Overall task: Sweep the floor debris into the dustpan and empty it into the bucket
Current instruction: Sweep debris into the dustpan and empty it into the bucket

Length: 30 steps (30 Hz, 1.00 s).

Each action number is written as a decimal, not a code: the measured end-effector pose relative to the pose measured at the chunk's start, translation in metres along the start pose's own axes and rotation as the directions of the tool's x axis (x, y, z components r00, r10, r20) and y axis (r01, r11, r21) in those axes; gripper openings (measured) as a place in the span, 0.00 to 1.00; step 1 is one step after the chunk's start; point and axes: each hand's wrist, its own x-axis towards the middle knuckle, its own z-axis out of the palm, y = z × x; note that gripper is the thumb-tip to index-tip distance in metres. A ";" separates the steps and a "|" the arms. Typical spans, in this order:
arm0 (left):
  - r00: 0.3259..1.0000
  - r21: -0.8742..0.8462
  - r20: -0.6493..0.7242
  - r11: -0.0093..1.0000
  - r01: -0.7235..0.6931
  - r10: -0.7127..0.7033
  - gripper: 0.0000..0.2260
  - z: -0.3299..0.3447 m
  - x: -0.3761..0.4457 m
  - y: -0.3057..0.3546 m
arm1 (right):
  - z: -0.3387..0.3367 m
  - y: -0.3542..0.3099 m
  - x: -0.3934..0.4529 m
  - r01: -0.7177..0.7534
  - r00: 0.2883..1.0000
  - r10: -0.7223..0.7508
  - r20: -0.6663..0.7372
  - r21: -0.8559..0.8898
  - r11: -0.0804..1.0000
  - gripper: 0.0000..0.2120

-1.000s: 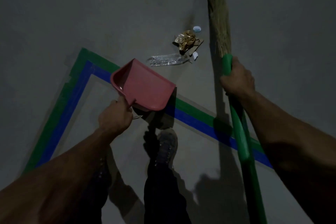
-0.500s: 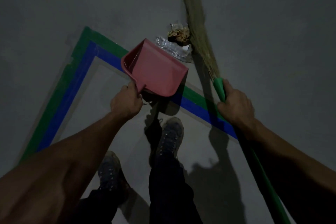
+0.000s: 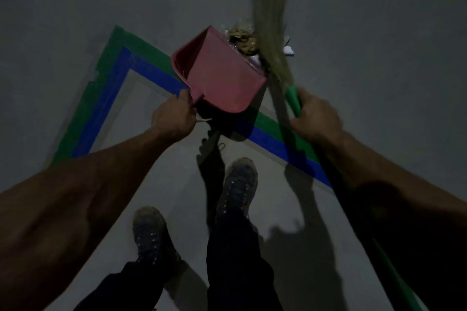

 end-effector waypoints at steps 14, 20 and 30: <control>1.000 0.126 0.008 0.992 0.027 -0.028 0.12 0.005 -0.011 -0.031 | -0.004 0.043 -0.077 -0.066 0.978 0.097 -0.184 0.167 0.984 0.38; 0.999 0.138 0.027 0.990 -0.025 0.022 0.16 0.008 -0.007 -0.051 | 0.007 0.038 -0.046 -0.174 0.978 0.193 -0.078 0.201 0.964 0.35; 0.999 0.120 0.023 0.992 -0.029 0.027 0.14 0.004 -0.004 -0.033 | 0.090 -0.014 -0.121 -0.026 0.999 0.012 0.045 0.322 0.946 0.39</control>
